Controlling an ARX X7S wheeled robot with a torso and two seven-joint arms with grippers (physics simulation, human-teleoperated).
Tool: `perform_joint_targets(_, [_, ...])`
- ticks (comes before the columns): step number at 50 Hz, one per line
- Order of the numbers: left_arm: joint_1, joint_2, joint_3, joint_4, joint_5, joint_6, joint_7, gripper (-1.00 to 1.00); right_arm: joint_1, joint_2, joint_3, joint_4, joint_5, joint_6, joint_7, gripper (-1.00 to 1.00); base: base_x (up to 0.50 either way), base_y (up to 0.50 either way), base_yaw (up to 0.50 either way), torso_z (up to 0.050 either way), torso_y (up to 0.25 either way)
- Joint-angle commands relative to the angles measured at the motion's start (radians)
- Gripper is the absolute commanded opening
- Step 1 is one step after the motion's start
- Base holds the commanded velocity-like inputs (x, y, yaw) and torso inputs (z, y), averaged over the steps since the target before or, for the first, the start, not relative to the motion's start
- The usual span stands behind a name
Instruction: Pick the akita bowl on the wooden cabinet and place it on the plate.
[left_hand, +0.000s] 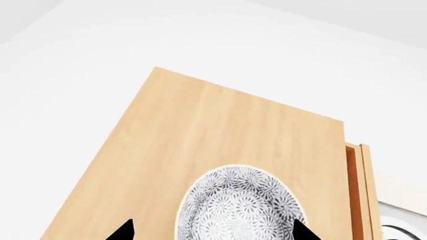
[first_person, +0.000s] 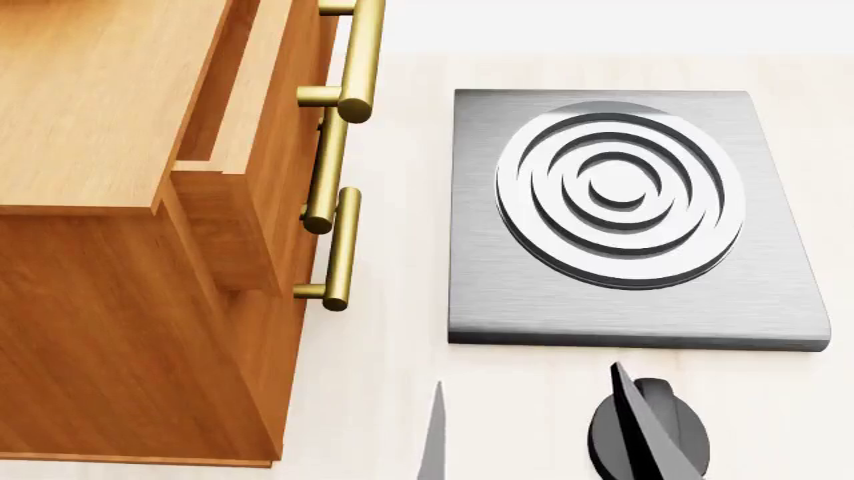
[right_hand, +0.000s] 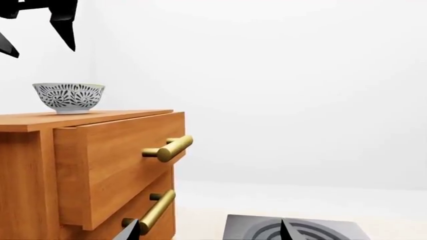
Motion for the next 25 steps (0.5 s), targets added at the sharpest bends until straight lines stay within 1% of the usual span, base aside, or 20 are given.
perform_joint_targets(1, [0.013, 0.009, -0.011, 0.000, 0.005, 0.003, 0.045, 1.00, 0.001, -0.016, 0.018, 0.001, -0.015, 0.004, -0.019, 1.00, 0.00, 0.00, 0.00, 0.000, 0.000])
perform_joint_targets(2, [0.016, 0.015, 0.021, 0.000, 0.013, -0.012, 0.077, 1.00, 0.002, -0.016, 0.018, 0.002, -0.014, 0.005, -0.019, 1.00, 0.00, 0.00, 0.00, 0.000, 0.000])
perform_joint_targets(4, [0.017, 0.021, 0.069, 0.000, 0.027, -0.007, 0.085, 1.00, 0.003, -0.015, 0.016, -0.001, -0.016, 0.008, -0.018, 1.00, 0.00, 0.00, 0.00, 0.000, 0.000])
perform_joint_targets(10, [0.022, 0.019, 0.117, 0.000, 0.017, -0.012, 0.106, 1.00, 0.003, -0.014, 0.017, -0.001, -0.014, 0.006, -0.017, 1.00, 0.00, 0.00, 0.00, 0.000, 0.000])
perform_joint_targets(12, [0.024, 0.019, 0.162, 0.000, 0.026, -0.021, 0.125, 1.00, 0.002, -0.012, 0.017, -0.003, -0.015, 0.006, -0.016, 1.00, 0.00, 0.00, 0.00, 0.000, 0.000])
perform_joint_targets(14, [0.025, 0.015, 0.164, 0.000, 0.018, -0.019, 0.123, 1.00, 0.002, -0.012, 0.016, -0.002, -0.015, 0.005, -0.016, 1.00, 0.00, 0.00, 0.00, 0.000, 0.000])
perform_joint_targets(15, [0.025, 0.008, 0.143, 0.000, 0.012, -0.018, 0.099, 1.00, 0.002, -0.012, 0.016, -0.001, -0.016, 0.005, -0.016, 1.00, 0.00, 0.00, 0.00, 0.000, 0.000])
perform_joint_targets(17, [0.027, 0.005, 0.156, 0.000, 0.013, -0.021, 0.106, 1.00, 0.002, -0.012, 0.015, -0.002, -0.016, 0.004, -0.015, 1.00, 0.00, 0.00, 0.00, 0.000, 0.000])
perform_joint_targets(19, [0.034, 0.011, 0.200, 0.000, 0.018, -0.022, 0.149, 1.00, 0.001, -0.011, 0.014, -0.004, -0.018, 0.005, -0.014, 1.00, 0.00, 0.00, 0.00, 0.000, 0.000])
perform_joint_targets(20, [0.036, 0.010, 0.202, 0.000, 0.016, -0.021, 0.149, 1.00, 0.001, -0.011, 0.014, -0.004, -0.018, 0.004, -0.014, 1.00, 0.00, 0.00, 0.00, 0.000, 0.000])
perform_joint_targets(21, [0.038, 0.013, 0.228, 0.000, 0.023, -0.016, 0.162, 1.00, 0.000, -0.010, 0.014, -0.004, -0.018, 0.003, -0.013, 1.00, 0.00, 0.00, 0.00, 0.000, 0.000])
perform_joint_targets(25, [0.043, 0.014, 0.245, 0.000, 0.017, -0.020, 0.171, 1.00, 0.000, -0.009, 0.015, -0.003, -0.018, 0.002, -0.012, 1.00, 0.00, 0.00, 0.00, 0.000, 0.000])
